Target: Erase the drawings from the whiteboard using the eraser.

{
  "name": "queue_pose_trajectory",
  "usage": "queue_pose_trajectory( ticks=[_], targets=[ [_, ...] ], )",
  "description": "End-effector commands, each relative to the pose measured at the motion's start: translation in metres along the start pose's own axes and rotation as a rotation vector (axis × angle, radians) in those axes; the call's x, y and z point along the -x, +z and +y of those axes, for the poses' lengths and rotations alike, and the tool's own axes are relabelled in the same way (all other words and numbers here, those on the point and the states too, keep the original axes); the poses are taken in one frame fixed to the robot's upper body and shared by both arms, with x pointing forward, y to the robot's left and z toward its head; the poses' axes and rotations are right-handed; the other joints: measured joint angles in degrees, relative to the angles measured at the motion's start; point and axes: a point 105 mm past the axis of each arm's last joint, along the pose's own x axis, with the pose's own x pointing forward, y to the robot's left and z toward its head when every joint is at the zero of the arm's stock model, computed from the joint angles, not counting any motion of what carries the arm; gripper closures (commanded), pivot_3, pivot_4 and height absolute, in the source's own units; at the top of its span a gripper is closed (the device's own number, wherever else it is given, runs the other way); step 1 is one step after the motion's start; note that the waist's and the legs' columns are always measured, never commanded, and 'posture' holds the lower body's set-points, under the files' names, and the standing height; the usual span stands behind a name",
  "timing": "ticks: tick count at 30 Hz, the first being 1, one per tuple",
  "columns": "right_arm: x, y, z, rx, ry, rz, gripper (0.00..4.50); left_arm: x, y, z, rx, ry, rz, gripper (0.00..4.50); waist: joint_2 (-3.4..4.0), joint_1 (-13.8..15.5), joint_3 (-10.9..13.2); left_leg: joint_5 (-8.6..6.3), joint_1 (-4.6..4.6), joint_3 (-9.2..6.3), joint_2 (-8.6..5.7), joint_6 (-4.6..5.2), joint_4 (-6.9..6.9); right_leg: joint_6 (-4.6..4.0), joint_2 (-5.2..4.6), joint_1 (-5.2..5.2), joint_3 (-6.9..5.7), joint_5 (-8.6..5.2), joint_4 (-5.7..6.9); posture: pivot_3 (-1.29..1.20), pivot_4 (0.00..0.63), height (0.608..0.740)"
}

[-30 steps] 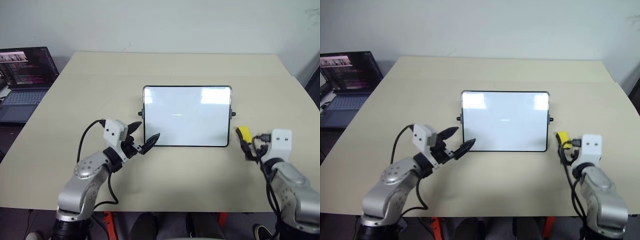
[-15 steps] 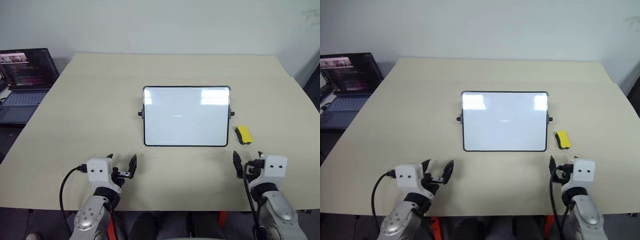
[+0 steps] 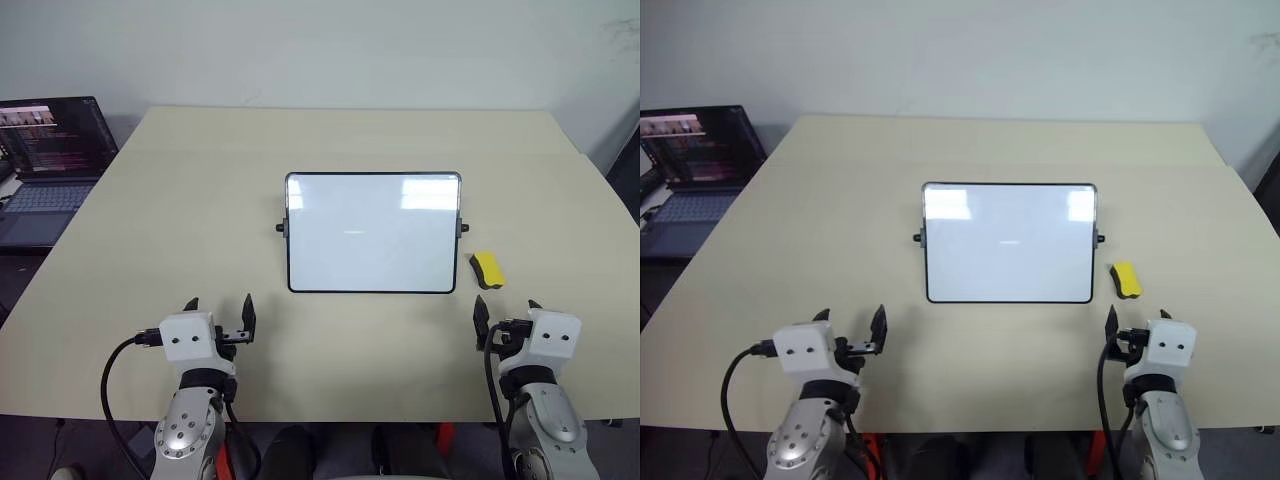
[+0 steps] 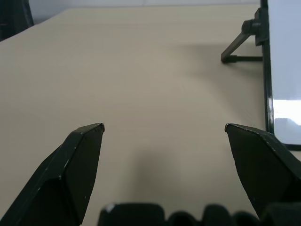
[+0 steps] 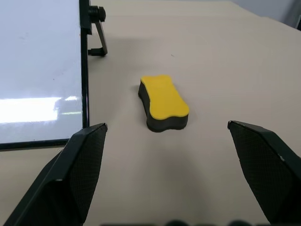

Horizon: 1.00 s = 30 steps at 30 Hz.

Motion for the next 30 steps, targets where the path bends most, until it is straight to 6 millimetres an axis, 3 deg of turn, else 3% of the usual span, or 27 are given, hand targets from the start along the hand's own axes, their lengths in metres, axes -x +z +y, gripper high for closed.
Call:
queue_pose_trajectory(
  ticks=[1,12,30],
  targets=[
    [0.003,0.004,-0.008,0.005,-0.033,-0.039,0.03,-0.003,0.007,-0.001,-0.014,-0.007,-0.04,0.0,0.0,-0.01,0.0,0.0,0.0,-0.01,0.0,0.0,-0.01,0.0,0.0,-0.01,-0.01,0.0,0.0,0.0,0.15,0.74],
    [0.004,0.005,-0.015,0.005,-0.069,-0.057,0.03,-0.014,0.01,-0.006,-0.01,-0.038,-0.061,0.0,0.0,0.0,0.0,0.0,0.01,-0.01,0.0,0.0,-0.01,-0.01,0.0,0.0,-0.02,0.0,0.01,0.0,0.15,0.74],
    [0.007,0.009,-0.011,0.007,-0.071,-0.058,0.03,-0.014,0.009,-0.004,-0.037,-0.056,-0.063,0.0,0.0,0.0,0.0,0.0,0.01,-0.02,0.0,0.0,-0.01,-0.01,0.0,0.0,-0.02,0.0,0.02,0.0,0.15,0.74]
  ],
)
